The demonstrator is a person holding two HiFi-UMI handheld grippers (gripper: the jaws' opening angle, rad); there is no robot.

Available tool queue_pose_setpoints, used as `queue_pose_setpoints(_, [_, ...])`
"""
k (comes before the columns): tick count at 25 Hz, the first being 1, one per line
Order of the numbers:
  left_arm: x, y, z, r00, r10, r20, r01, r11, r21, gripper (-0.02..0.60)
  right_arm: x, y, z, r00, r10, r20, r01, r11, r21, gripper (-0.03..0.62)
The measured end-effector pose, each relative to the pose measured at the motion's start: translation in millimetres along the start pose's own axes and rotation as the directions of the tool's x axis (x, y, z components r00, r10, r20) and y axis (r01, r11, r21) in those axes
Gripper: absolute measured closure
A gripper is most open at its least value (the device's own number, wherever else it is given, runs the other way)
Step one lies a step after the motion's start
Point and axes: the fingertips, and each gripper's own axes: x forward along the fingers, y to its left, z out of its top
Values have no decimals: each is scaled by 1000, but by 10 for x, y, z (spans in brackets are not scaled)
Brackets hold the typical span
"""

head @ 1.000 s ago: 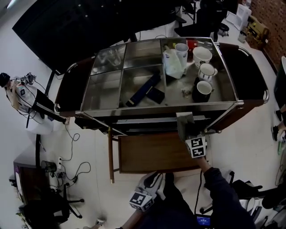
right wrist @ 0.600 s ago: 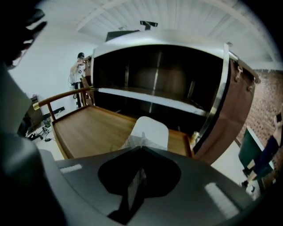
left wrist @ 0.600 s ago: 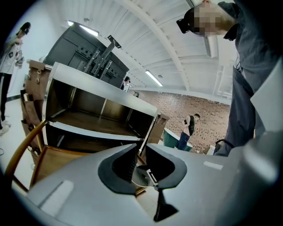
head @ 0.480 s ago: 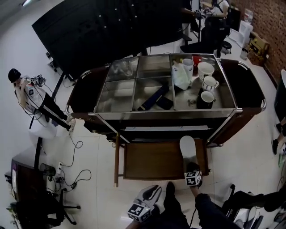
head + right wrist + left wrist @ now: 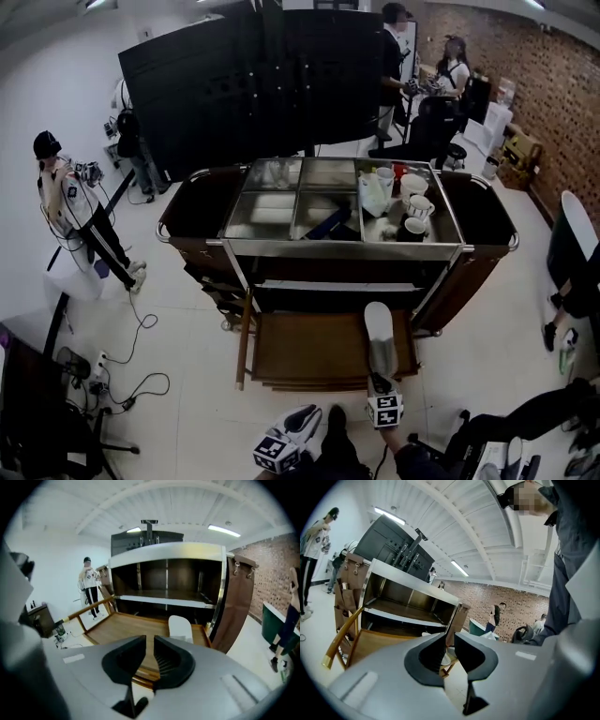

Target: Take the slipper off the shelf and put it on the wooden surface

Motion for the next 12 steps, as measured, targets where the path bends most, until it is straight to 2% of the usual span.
queue_pose_setpoints(3, [-192,-184,-54,999,-45,18,45,999,12,506,-653,431,168,995,47,87,-47,999,6,568])
queue_pose_setpoints(6, [-381,-360,-132,996,-80,26,80,997,9,508,-1179,748,201,990,52,132,-53,999,5,591])
queue_pose_setpoints(9, [-544,-514,-231,995,-99,22,100,995,-25,508,-1487,946,32,991,34,128,-39,999,36,594])
queue_pose_setpoints(12, [-637,-688,-388,993,-117,18,118,991,-67,511,-1703,1048,-203,996,29,82,-33,998,54,594])
